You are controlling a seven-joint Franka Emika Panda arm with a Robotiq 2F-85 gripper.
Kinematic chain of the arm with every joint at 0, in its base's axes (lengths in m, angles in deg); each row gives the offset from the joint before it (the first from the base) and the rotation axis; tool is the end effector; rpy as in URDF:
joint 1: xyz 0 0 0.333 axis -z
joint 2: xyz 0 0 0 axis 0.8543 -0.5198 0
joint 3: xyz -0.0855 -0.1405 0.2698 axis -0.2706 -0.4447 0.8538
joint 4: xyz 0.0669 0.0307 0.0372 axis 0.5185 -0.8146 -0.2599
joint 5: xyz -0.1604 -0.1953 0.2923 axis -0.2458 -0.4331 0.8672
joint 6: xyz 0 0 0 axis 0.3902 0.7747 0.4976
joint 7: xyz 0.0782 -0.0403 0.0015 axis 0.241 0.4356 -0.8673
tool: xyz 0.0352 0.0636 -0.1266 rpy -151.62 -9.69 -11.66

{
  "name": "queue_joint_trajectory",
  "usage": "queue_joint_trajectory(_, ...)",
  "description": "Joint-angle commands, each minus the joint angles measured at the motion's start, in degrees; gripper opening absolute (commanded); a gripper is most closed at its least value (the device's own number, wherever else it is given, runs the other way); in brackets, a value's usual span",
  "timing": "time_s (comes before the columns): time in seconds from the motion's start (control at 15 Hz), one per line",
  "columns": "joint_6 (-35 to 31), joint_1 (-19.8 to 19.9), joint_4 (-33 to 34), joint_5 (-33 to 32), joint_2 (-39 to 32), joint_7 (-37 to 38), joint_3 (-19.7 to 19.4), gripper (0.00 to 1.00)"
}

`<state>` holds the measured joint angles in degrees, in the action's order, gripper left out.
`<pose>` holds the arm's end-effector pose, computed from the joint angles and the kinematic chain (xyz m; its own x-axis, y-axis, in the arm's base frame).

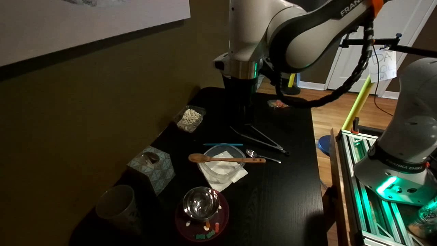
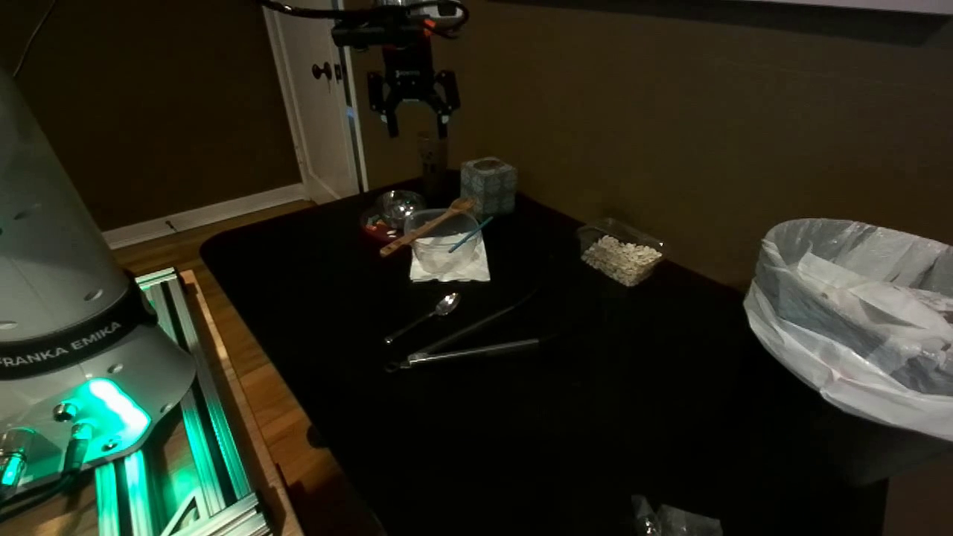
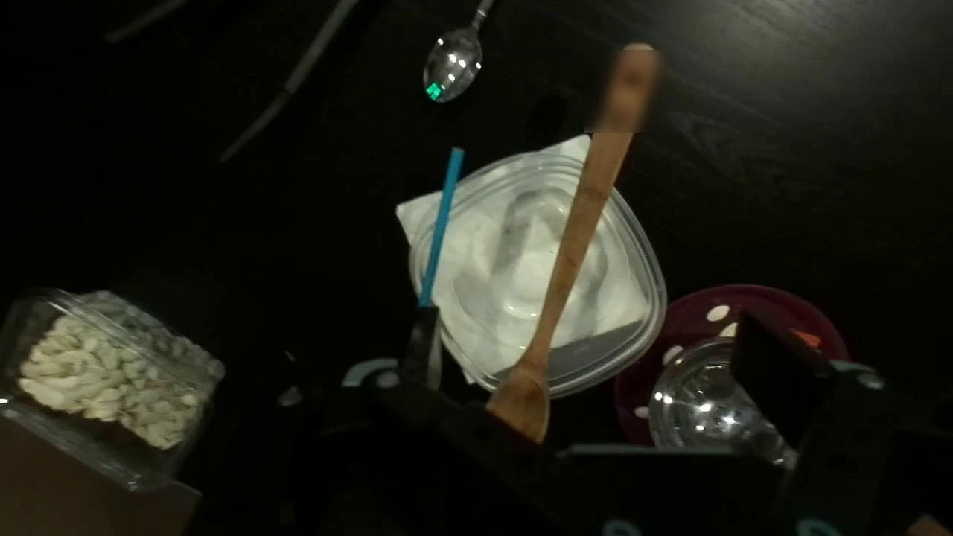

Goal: Move the wooden spoon from the top of the clear bowl and place it on the paper towel box

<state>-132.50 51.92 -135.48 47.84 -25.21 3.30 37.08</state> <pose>0.4659 0.1075 0.3261 0.8309 0.5561 -0.0184 0.5539 -0.8238 0.1205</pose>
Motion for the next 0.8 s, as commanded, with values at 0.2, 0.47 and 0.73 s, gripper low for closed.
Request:
queue_joint_trajectory(0.2, -2.97, -0.88, 0.43, 2.60, -4.53, -2.71, 0.04, 1.00)
queue_joint_trajectory(0.47, -8.57, -0.04, 3.42, 10.14, -10.77, -6.63, -0.91, 1.00)
queue_joint_trajectory(0.73, -13.43, 1.66, 6.27, 11.48, -17.35, -5.71, -0.90, 1.00)
